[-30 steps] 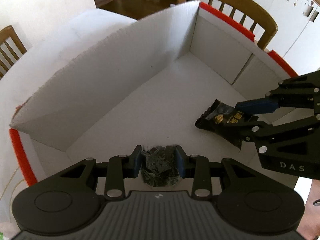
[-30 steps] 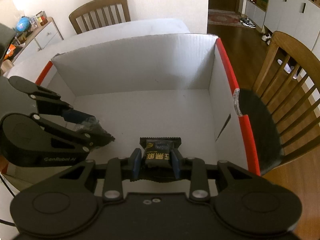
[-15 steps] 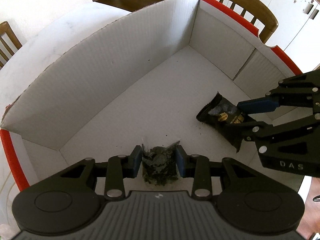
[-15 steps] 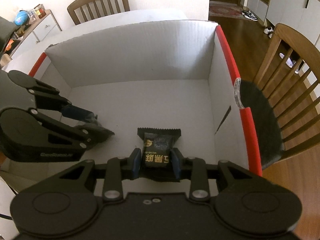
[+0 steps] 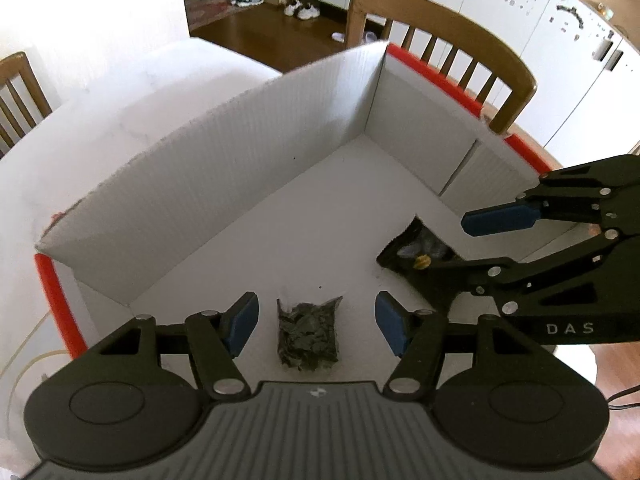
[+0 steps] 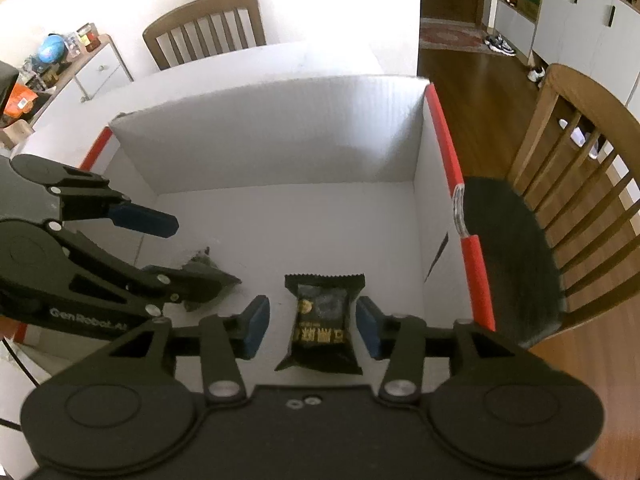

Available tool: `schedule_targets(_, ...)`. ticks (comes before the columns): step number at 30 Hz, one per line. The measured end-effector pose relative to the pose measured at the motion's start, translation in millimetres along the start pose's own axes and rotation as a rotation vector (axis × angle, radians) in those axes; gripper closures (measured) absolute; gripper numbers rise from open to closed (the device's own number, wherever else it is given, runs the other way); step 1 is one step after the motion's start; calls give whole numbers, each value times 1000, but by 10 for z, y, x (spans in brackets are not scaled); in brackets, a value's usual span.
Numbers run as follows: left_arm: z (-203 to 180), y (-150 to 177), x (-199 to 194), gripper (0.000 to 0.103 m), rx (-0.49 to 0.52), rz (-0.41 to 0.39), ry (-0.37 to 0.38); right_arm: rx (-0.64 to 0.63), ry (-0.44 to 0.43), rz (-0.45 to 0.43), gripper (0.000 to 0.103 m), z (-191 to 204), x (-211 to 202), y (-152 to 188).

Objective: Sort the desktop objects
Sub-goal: 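Lower both held items into the shoebox and open both grippers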

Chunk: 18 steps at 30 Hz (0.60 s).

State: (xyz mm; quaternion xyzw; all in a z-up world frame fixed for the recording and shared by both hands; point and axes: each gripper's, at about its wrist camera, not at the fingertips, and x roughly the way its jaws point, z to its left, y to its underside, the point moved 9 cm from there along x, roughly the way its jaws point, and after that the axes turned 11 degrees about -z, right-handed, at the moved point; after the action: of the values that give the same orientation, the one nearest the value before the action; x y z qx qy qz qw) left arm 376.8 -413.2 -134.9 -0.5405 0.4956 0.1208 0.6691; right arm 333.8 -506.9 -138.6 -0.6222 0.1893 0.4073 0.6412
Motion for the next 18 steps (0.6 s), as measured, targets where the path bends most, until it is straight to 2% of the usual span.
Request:
schedule_targets(4, -14, -14, -145, 35, 15, -30, -1, 1, -10, -15, 52, 25, -79, -29)
schedule_targets(15, 33, 21, -549, 35, -2, -105, -1, -8, -35, -56, 46, 173, -322, -79)
schedule_targets(18, 0, 56, -656, 29, 1, -121, 5, -9, -40, -73, 43, 221, -401, -92)
